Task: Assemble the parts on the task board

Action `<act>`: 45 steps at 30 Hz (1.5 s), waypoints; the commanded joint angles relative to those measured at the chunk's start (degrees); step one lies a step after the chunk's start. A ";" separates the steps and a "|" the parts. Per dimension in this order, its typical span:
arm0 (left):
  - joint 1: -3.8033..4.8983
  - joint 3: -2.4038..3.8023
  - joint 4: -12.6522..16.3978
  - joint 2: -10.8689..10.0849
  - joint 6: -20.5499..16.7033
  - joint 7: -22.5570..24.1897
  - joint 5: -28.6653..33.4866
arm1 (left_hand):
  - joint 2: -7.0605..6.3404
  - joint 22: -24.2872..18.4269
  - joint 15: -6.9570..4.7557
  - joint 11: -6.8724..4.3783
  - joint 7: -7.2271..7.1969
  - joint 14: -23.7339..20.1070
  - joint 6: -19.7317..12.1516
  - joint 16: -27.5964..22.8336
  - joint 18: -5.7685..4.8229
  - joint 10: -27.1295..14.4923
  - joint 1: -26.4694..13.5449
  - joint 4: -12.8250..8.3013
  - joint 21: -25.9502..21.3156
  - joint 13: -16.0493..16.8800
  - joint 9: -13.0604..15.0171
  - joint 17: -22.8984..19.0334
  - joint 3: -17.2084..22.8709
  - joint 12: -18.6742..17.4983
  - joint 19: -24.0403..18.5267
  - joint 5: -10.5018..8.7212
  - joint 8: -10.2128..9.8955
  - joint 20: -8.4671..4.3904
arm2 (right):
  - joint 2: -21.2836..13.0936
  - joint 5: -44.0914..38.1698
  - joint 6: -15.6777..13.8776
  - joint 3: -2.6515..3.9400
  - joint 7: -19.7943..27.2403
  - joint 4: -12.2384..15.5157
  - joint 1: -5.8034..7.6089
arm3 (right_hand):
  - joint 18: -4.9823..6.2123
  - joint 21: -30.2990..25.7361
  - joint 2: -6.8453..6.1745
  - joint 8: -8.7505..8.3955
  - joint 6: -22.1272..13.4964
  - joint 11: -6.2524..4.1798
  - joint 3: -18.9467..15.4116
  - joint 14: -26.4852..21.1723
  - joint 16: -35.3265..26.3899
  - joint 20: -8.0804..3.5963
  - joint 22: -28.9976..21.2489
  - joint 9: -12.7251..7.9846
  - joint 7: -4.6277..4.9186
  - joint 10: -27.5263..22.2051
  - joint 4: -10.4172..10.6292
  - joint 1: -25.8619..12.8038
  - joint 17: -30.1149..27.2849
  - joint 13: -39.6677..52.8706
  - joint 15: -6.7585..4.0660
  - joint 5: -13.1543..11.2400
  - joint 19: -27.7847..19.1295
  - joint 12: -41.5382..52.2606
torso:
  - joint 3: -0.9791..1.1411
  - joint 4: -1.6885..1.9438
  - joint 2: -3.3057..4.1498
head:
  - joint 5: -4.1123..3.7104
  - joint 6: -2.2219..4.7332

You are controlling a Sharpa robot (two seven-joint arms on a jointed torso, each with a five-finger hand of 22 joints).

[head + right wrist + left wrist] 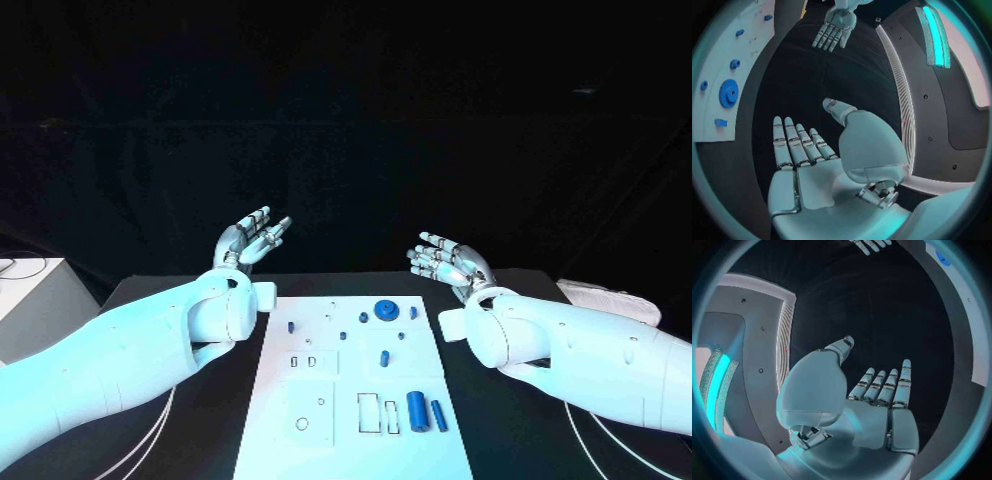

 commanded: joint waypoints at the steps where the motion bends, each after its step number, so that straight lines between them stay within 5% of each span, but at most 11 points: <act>1: -0.02 0.41 -1.13 0.52 6.45 -1.12 -3.76 | 0.00 0.16 0.41 0.68 5.62 1.09 1.57 0.42 1.24 1.23 3.11 0.24 0.40 0.19 0.29 0.13 1.02 0.50 1.35 0.47 0.60 0.53 | 0.53 -4.95 10.48 -0.49 -3.53 -1.60 0.57 | 1.88 1.61 -0.23 1.02 4.77 0.04 1.68 9.01 1.48 0.49 0.75 0.75 8.37 5.92 -2.67 6.05 0.91 0.43 -0.39 -3.49 8.77 0.65 | -0.01 -0.01 0.00 | 0.00 0.00; 8: -0.02 0.52 -1.38 0.60 6.67 -1.17 -3.88 | 0.66 0.33 -0.52 2.18 6.70 5.36 4.58 1.24 1.82 5.76 3.79 0.31 0.72 0.56 0.63 0.70 1.37 1.02 2.66 0.33 1.27 0.46 | 1.03 -6.13 13.38 -1.20 -4.60 -3.21 1.19 | 3.61 2.87 -0.55 3.41 15.04 -1.28 1.63 17.70 3.45 0.39 0.96 2.48 7.60 20.40 -4.45 8.33 1.80 1.25 -2.19 -4.03 14.26 1.97 | -0.01 -0.01 0.00 | 0.00 0.00; 9: -0.27 0.48 -0.45 -1.35 9.67 -1.03 -4.28 | 0.73 0.52 -0.86 2.45 6.98 7.93 5.29 1.70 2.26 6.74 3.85 0.32 1.04 0.58 0.67 1.02 1.43 1.01 4.60 0.31 1.41 0.47 | 0.81 -30.08 8.99 -1.12 -3.45 -5.94 1.48 | 3.91 3.16 -0.64 4.09 17.71 -1.63 1.75 18.69 3.70 0.32 1.01 2.96 7.33 23.14 -4.63 8.54 1.89 1.36 -2.55 -4.03 15.05 2.33 | -0.13 0.09 0.63 | 0.02 -2.33; 14: -0.25 0.49 2.61 -3.65 10.67 -1.12 -5.55 | 0.80 1.50 -2.66 2.88 7.27 24.88 13.06 6.03 5.04 17.22 4.24 0.31 4.00 1.21 1.63 3.49 1.71 1.93 15.06 0.26 3.19 0.41 | 1.23 -42.52 7.77 -0.98 -3.77 -7.05 2.09 | 4.33 6.54 -1.63 6.17 26.80 -3.25 2.04 23.35 4.68 -1.70 1.95 4.17 5.91 28.74 -5.02 8.98 2.21 1.20 -4.53 -4.01 22.04 2.18 | -0.25 0.55 1.62 | -0.39 -2.57; 15: -0.24 0.51 3.28 -4.12 10.93 -1.16 -5.81 | 0.80 1.82 -3.52 2.18 7.19 27.75 17.26 7.37 5.73 28.13 4.30 0.27 5.08 2.24 2.35 4.21 1.93 4.01 17.26 0.22 4.35 0.23 | 1.32 -44.83 7.59 -0.96 -3.97 -7.21 2.27 | 4.23 7.40 -1.72 6.37 27.65 -3.55 1.93 24.35 4.88 -2.35 2.23 4.17 5.67 29.79 -5.02 9.07 2.27 1.18 -4.98 -3.78 23.59 2.07 | -0.27 0.65 1.81 | -0.44 -2.59; 17: -0.24 0.61 4.65 -5.04 11.64 -1.42 -6.31 | 0.59 2.48 -5.01 0.96 6.56 32.60 24.79 10.02 6.20 33.06 4.34 0.19 7.10 2.47 3.62 5.90 2.47 5.88 21.03 0.23 6.46 -0.68 | 1.54 -49.09 7.33 -0.92 -4.42 -7.52 2.64 | 4.16 8.29 -1.86 6.62 28.75 -3.96 1.76 25.68 5.17 -3.10 2.51 4.17 5.36 31.13 -4.99 9.14 2.36 1.15 -5.51 -3.73 25.07 1.93 | -0.30 0.82 2.12 | -0.54 -2.52; 26: -0.24 1.57 12.12 -9.27 14.47 -2.87 -6.77 | -1.20 5.81 -9.67 -2.54 4.03 44.55 31.06 20.22 6.12 43.54 4.13 0.28 15.06 2.71 4.96 14.63 5.88 7.17 31.50 0.07 10.10 -5.70 | 3.00 -64.77 7.85 -0.86 -8.06 -8.87 4.64 | 4.10 17.34 -2.70 8.08 35.04 -7.27 -0.57 37.61 9.40 -8.11 6.77 4.38 2.72 40.30 -5.56 10.14 4.89 1.38 -10.16 -4.33 35.69 2.09 | -0.44 1.35 4.06 | -1.23 -1.89; 34: -0.28 3.55 18.04 -12.16 17.30 -3.83 -7.66 | -2.27 12.04 -11.01 -3.38 3.42 43.86 31.31 34.44 5.75 46.27 3.41 -0.26 24.99 2.64 6.64 25.52 8.46 5.20 32.66 0.17 10.78 -7.76 | 4.07 -75.63 10.29 -0.85 -13.21 -8.79 6.37 | 4.00 28.90 -4.51 7.61 37.93 -10.07 -0.02 49.85 18.49 -11.56 13.67 4.87 0.56 46.61 -4.89 8.38 12.69 1.83 -13.78 -0.53 43.19 1.38 | -0.79 2.32 6.14 | -1.68 -1.42; 36: -0.28 3.93 19.22 -12.72 17.63 -3.97 -7.78 | -2.67 14.55 -11.29 -3.41 3.27 43.49 30.97 38.32 5.76 46.28 3.02 -0.34 29.04 2.64 7.04 28.14 9.00 4.67 33.58 0.11 10.78 -8.03 | 4.26 -77.95 11.23 -0.84 -14.72 -8.41 6.67 | 3.42 36.24 -5.51 7.10 37.87 -10.24 1.61 51.17 27.13 -12.13 20.75 5.16 -0.03 46.96 -4.19 7.27 18.12 2.04 -14.12 -0.35 46.40 1.27 | -0.90 2.66 6.60 | -1.85 -1.43; 38: -0.29 4.32 20.61 -13.40 18.01 -4.22 -7.86 | -2.86 17.14 -11.46 -3.52 3.36 43.00 30.76 41.58 5.87 46.43 2.54 -0.24 33.09 2.72 7.53 30.25 9.62 4.30 33.76 0.06 10.90 -8.17 | 4.67 -80.70 12.29 -0.84 -16.70 -8.04 6.98 | 0.57 53.39 -7.57 6.06 36.90 -10.00 3.85 50.48 37.40 -11.95 41.31 5.71 0.41 45.77 -2.85 5.54 24.96 2.13 -14.14 -0.59 49.81 1.33 | -0.95 2.95 7.09 | -2.02 -1.38; 45: -0.42 5.32 24.15 -15.65 18.75 -4.81 -8.23 | -3.13 19.91 -11.44 -3.44 3.46 42.63 30.27 44.46 5.95 46.37 2.06 -0.13 37.26 2.83 8.09 31.86 10.17 3.91 32.76 -0.02 10.93 -8.10 | 6.23 -87.76 15.17 -0.84 -22.66 -7.64 7.35 | -0.74 62.81 -10.38 4.75 34.91 -9.33 4.29 48.80 48.29 -11.17 52.92 6.53 0.47 39.37 -1.03 3.46 34.00 1.54 -13.26 0.06 50.06 1.27 | -0.96 3.31 8.45 | -1.90 -1.20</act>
